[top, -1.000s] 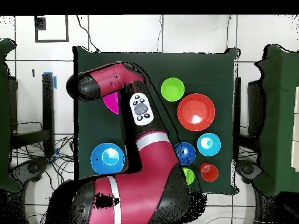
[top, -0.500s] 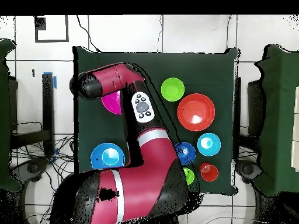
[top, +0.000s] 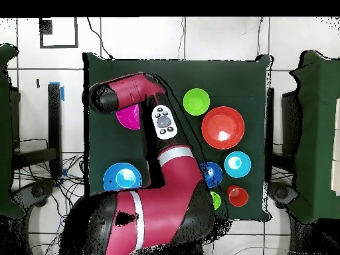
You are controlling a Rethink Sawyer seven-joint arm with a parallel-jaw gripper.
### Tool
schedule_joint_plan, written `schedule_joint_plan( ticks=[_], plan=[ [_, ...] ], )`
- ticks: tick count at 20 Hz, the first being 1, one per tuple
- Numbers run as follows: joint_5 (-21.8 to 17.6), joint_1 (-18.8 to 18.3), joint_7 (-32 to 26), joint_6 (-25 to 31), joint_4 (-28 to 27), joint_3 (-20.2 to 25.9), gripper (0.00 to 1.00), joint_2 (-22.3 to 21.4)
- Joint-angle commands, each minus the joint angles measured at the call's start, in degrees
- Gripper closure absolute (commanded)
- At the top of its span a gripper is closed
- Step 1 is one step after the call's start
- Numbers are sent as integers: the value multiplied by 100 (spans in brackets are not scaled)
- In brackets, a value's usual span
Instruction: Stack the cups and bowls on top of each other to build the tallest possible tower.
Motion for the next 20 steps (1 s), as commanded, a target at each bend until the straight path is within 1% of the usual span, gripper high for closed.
schedule_joint_plan(
  ticks=[1, 8, 16, 20],
  plan=[
    [-160, -117, -1186, 716, 83, 229, 0, 228],
    [-74, -209, -1362, 1080, 229, 267, 0, -41],
    [116, -263, -1273, 1639, 713, 241, 0, -747],
    [146, -275, -1253, 1882, 739, 274, 0, -893]
  ],
)
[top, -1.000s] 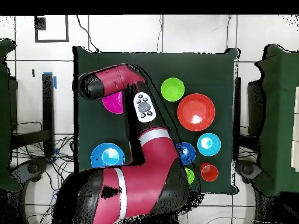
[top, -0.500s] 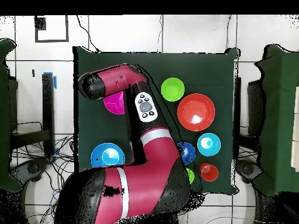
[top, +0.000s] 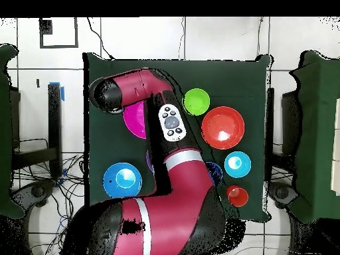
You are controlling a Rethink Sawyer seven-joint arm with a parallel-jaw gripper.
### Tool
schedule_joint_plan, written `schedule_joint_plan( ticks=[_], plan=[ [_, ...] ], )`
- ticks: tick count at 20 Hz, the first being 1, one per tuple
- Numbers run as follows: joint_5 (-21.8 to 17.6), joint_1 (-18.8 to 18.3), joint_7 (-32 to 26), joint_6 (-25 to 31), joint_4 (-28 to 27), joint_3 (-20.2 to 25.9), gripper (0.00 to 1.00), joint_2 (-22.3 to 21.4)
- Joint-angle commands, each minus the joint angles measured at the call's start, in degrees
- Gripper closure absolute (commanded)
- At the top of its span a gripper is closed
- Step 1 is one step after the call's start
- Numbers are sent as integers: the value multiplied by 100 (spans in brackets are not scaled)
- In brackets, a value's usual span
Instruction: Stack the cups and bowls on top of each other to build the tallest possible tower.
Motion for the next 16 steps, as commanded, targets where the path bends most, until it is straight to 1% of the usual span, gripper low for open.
schedule_joint_plan(
  ticks=[1, 4, 13, 15, 16],
  plan=[
    [51, -89, -1250, 1006, 519, 259, 0, -492],
    [67, -115, -1273, 1132, 548, 286, 0, -586],
    [-52, -174, -1333, 933, 580, 311, 0, -503],
    [-167, -196, -1395, 714, 501, 312, 0, -370],
    [-212, -241, -1466, 552, 441, 357, 0, -220]
  ],
)
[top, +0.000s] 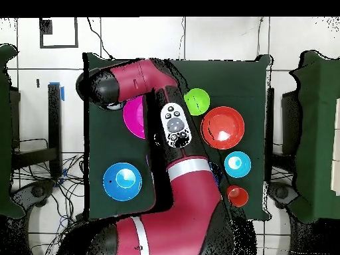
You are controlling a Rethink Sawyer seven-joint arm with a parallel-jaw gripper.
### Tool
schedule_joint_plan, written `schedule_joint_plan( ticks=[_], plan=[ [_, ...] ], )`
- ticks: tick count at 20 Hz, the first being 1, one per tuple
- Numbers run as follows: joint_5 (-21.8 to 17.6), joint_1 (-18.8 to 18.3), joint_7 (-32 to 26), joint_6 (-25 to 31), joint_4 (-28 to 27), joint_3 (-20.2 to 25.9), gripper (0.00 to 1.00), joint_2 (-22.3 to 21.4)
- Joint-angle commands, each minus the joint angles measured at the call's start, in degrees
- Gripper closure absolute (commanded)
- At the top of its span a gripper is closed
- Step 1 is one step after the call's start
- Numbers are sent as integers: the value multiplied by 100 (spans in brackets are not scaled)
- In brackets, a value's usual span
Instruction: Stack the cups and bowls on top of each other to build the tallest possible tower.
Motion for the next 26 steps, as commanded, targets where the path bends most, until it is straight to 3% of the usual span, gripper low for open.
schedule_joint_plan(
  ticks=[1, 6, 16, 26],
  plan=[
    [-350, -225, -1523, -119, 258, 394, 0, 535],
    [-417, -345, -1712, -293, 139, 570, 0, 801],
    [-292, -572, -1756, 27, 508, 857, 0, 482],
    [-381, -682, -2049, 600, 368, 1004, 0, 274]
  ],
)
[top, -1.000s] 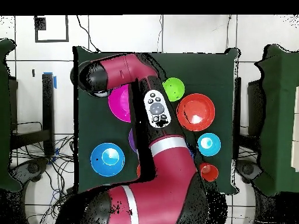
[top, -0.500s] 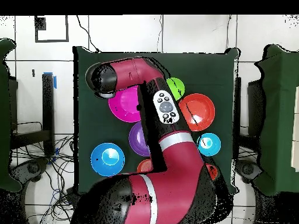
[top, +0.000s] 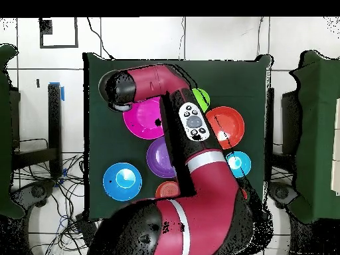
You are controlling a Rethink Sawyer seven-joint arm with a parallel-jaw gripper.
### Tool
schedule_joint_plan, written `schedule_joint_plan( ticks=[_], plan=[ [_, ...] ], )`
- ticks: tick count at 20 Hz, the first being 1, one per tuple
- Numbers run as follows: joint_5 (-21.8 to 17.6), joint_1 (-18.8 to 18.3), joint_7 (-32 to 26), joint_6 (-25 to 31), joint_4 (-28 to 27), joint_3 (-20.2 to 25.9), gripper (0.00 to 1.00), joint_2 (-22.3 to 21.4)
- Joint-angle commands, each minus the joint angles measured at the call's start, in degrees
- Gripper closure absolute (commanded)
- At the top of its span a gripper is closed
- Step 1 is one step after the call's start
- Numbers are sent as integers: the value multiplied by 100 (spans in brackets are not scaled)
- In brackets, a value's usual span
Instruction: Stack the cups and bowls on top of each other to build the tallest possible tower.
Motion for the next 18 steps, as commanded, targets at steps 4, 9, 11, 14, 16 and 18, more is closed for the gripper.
schedule_joint_plan(
  ticks=[4, 9, 11, 14, 16, 18],
  plan=[
    [-422, -24, -2051, 727, 123, 309, 0, -150],
    [-634, 12, -1957, 248, 111, 272, 0, 65],
    [-704, 13, -1988, 111, 27, 299, 0, 222],
    [-754, 2, -2002, 60, -7, 355, 0, 293],
    [-796, -9, -2007, 49, -28, 390, 0, 336],
    [-828, -19, -1986, 3, -61, 414, 0, 401]
  ],
)
